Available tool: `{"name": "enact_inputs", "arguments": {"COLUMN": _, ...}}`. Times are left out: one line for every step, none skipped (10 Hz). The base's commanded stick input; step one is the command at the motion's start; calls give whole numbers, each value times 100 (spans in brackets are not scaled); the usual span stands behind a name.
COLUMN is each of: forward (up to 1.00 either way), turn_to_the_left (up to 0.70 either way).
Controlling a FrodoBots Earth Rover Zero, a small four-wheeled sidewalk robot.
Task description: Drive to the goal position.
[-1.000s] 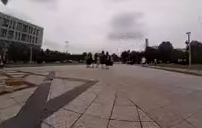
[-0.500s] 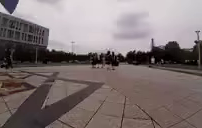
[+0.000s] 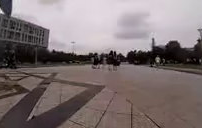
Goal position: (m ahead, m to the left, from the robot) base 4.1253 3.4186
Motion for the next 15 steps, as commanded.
{"name": "enact_inputs", "arguments": {"forward": 70, "turn_to_the_left": 1}}
{"name": "enact_inputs", "arguments": {"forward": 70, "turn_to_the_left": 1}}
{"name": "enact_inputs", "arguments": {"forward": 70, "turn_to_the_left": 1}}
{"name": "enact_inputs", "arguments": {"forward": 70, "turn_to_the_left": 1}}
{"name": "enact_inputs", "arguments": {"forward": 70, "turn_to_the_left": 1}}
{"name": "enact_inputs", "arguments": {"forward": 70, "turn_to_the_left": 1}}
{"name": "enact_inputs", "arguments": {"forward": 70, "turn_to_the_left": 1}}
{"name": "enact_inputs", "arguments": {"forward": 70, "turn_to_the_left": 1}}
{"name": "enact_inputs", "arguments": {"forward": 70, "turn_to_the_left": 1}}
{"name": "enact_inputs", "arguments": {"forward": 70, "turn_to_the_left": 1}}
{"name": "enact_inputs", "arguments": {"forward": 70, "turn_to_the_left": 1}}
{"name": "enact_inputs", "arguments": {"forward": 70, "turn_to_the_left": 1}}
{"name": "enact_inputs", "arguments": {"forward": 70, "turn_to_the_left": 1}}
{"name": "enact_inputs", "arguments": {"forward": 70, "turn_to_the_left": 1}}
{"name": "enact_inputs", "arguments": {"forward": 70, "turn_to_the_left": 1}}
